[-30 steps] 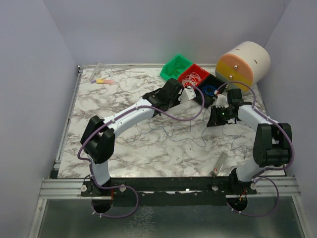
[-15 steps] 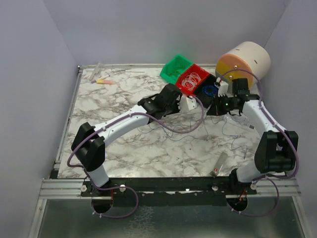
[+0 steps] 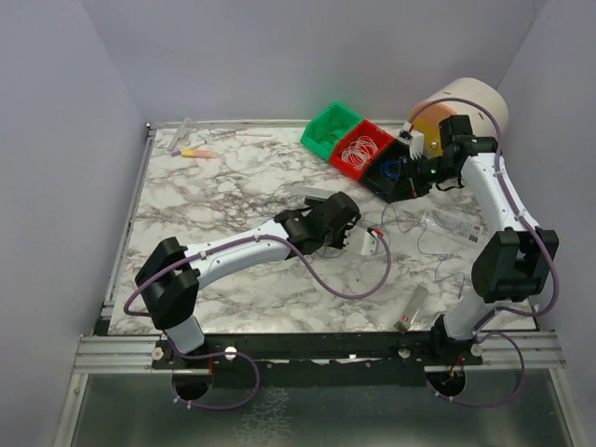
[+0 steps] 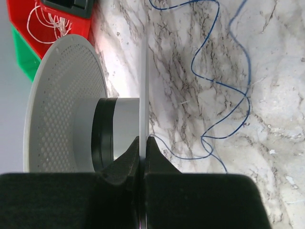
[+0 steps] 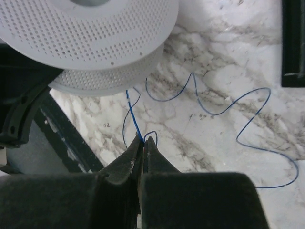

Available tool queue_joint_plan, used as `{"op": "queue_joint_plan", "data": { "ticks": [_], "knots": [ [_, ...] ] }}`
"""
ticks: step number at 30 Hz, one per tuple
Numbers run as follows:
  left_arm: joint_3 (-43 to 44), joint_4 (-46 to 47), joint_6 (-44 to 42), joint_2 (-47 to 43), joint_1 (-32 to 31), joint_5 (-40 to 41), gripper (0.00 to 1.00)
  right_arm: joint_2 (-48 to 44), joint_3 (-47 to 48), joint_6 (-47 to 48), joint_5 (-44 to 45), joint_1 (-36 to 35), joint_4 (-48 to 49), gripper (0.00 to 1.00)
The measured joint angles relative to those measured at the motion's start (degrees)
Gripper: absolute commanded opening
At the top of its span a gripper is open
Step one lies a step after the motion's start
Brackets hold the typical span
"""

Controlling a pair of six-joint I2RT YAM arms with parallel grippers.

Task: Wrap the cables
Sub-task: Pick up the cable at the center of the board, then place the cable reel at the center of the board.

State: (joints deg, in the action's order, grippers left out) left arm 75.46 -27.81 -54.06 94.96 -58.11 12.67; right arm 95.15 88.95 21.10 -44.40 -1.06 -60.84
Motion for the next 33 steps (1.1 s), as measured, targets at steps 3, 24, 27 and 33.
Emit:
{"op": "queue_joint_plan", "data": {
  "ticks": [3,24,27,33],
  "knots": [
    [0.02,0.02,-1.86,-0.02,-0.74,1.95,0.0,1.42,0.13,3.52,-0.63,0.0,-5.16,0.0],
    [9.29,-9.07,-8.57,4.42,-4.28,4.94,0.0,5.25,-0.98,9.51,-2.69,-8.57,-13.97,0.01],
    [9.88,-10.73,-9.01,4.74,-4.74,4.96,0.0,6.01,-0.94,9.66,-2.69,-8.59,-14.78,0.01],
    [11.28,-12.22,-9.44,5.92,-5.92,5.01,0.0,6.54,-0.94,9.99,-2.67,-9.07,-15.87,0.01]
  ]
}}
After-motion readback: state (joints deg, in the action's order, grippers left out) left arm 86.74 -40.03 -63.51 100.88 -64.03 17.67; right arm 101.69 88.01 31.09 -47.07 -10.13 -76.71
